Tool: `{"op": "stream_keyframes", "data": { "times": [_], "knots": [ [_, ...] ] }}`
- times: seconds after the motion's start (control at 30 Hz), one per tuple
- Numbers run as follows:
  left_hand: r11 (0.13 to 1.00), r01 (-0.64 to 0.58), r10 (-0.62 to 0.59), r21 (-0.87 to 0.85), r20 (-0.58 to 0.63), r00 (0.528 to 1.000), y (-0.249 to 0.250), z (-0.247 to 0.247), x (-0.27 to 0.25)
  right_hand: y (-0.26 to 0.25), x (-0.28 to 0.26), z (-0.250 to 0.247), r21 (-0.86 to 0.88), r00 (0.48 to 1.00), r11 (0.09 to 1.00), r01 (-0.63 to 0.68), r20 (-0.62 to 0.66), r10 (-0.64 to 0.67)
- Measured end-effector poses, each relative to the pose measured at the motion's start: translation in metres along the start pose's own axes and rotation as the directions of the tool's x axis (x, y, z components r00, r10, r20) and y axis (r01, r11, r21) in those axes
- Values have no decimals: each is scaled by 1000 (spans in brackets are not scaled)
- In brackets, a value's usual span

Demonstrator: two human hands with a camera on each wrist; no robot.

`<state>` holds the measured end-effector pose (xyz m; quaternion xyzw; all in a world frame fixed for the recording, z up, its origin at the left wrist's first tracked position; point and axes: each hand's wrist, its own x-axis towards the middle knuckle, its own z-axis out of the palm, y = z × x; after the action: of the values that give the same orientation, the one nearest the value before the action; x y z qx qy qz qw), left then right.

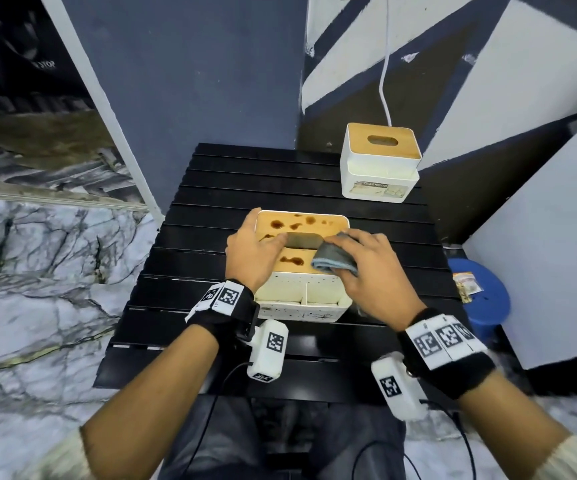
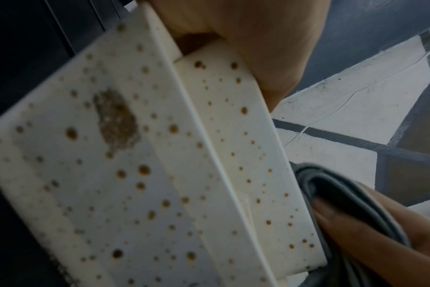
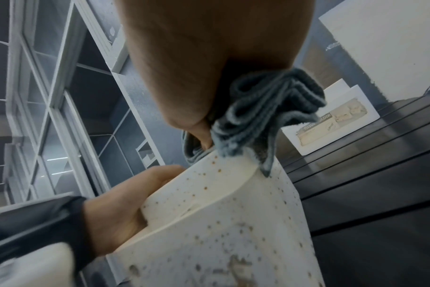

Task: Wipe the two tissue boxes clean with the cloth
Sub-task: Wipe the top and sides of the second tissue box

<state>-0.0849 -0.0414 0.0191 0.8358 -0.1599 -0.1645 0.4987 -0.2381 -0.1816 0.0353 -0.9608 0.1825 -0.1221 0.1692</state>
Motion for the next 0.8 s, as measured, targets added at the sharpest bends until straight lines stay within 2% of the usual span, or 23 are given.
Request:
{"op": "stream_keyframes", "data": {
  "times": [0.17,0.4,0.53,0.67,0.8],
  "knots": [
    [1000,8,-8,13,1,1000,-3,1,1,-2,31,1,-16,996,996,-82,-23,82],
    [1000,-3,3,2,-23,1000,-5,2,3,-7,-9,3,-28,1000,1000,6,-20,-7],
    [1000,8,-8,21,15,1000,-5,2,3,-2,12,2,-21,1000,1000,-16,-14,16],
    [1000,14,-14,13,3,1000,-8,4,5,-1,39,0,-32,995,994,-101,6,102],
    [1000,21,-21,0,-15,1000,-3,3,1,-3,20,0,1,998,998,-63,-3,63]
  ]
}}
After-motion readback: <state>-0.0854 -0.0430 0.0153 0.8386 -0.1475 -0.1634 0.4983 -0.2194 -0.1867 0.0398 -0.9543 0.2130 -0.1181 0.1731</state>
